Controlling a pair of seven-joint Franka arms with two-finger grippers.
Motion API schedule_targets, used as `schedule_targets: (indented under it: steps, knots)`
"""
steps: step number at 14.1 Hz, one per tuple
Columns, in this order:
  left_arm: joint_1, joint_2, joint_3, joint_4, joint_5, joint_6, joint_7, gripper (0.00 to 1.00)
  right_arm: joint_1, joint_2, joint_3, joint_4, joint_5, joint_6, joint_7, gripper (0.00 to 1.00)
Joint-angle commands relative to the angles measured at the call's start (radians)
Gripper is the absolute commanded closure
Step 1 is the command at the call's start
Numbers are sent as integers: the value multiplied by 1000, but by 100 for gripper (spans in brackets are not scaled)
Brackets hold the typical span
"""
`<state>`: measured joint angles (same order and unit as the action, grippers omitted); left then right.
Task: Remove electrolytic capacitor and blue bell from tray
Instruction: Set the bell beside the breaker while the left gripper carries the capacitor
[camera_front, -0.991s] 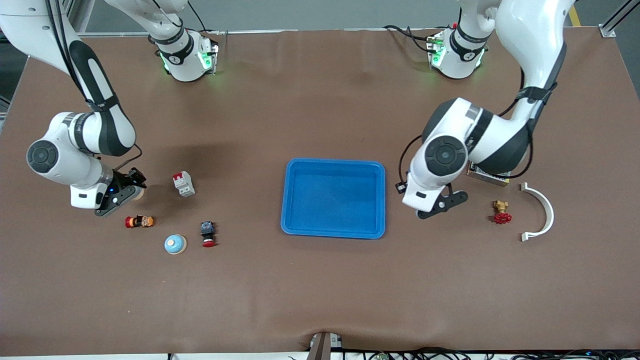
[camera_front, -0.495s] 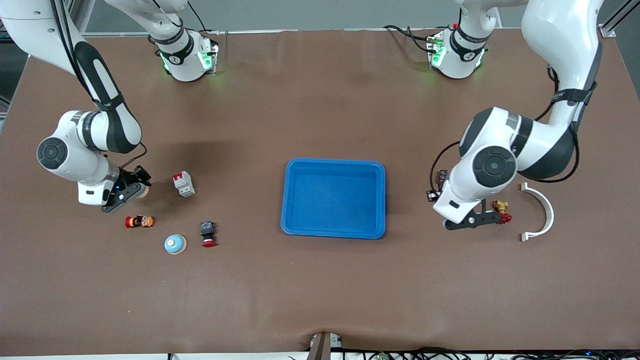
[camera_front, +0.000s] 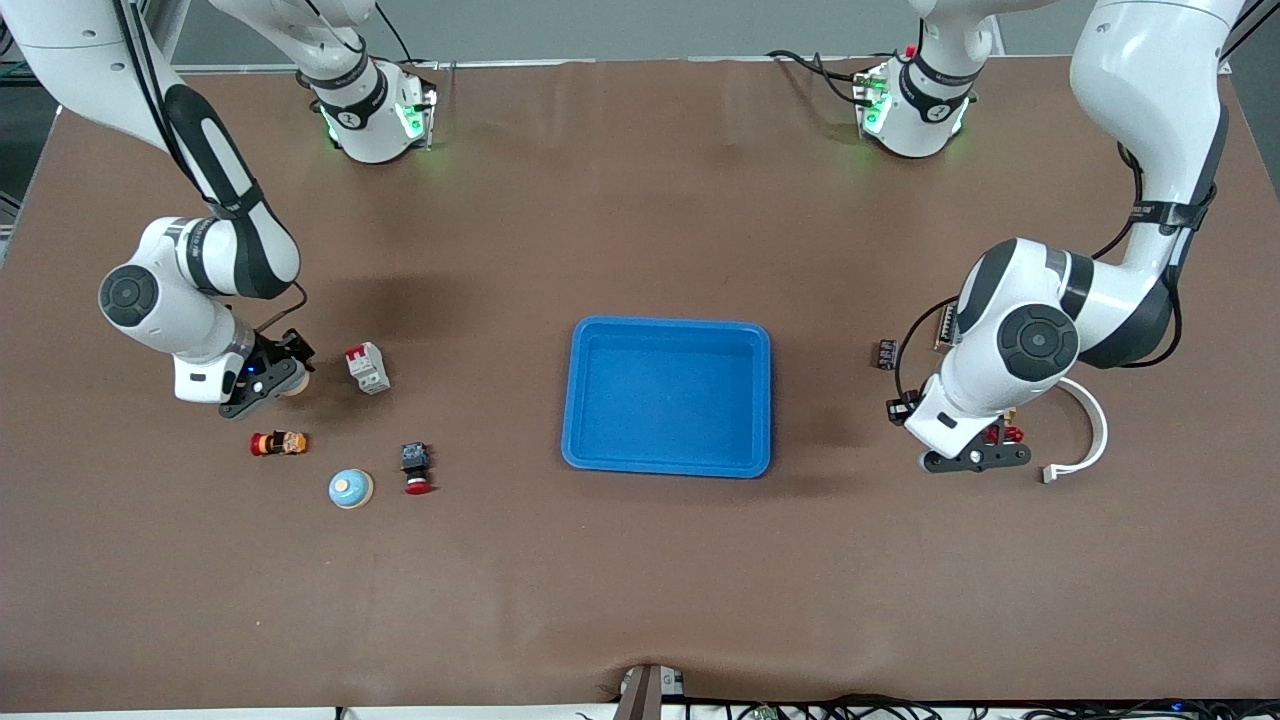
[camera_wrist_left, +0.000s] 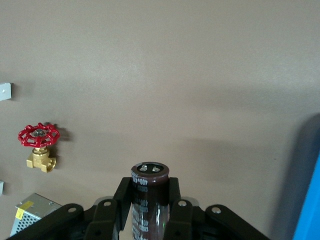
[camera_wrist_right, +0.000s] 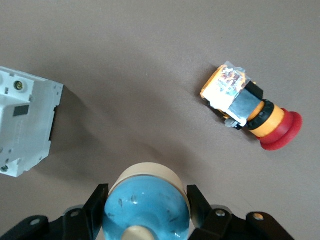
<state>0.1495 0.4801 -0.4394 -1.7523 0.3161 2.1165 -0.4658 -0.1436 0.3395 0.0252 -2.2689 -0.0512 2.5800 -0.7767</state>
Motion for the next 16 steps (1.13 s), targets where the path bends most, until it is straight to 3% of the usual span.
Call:
schedule_targets:
  steps: [1, 3, 7, 14, 16]
  knots:
    - [18, -12, -12, -21, 18, 29, 94, 100, -2, -16, 5, -30, -4, 28, 5, 48]
    - [16, 0, -12, -45, 20, 71, 130, 100, -2, 4, 5, -35, -4, 60, 5, 48]
    - [13, 3, -12, -182, 34, 273, 136, 100, 9, 38, 5, -38, -4, 107, 5, 48]
    - [19, 28, -10, -213, 75, 304, 138, 100, 12, 64, 5, -40, -4, 144, 5, 46]
    - [30, 38, -10, -230, 92, 335, 136, 100, 12, 62, 5, -38, -4, 143, 7, 0]
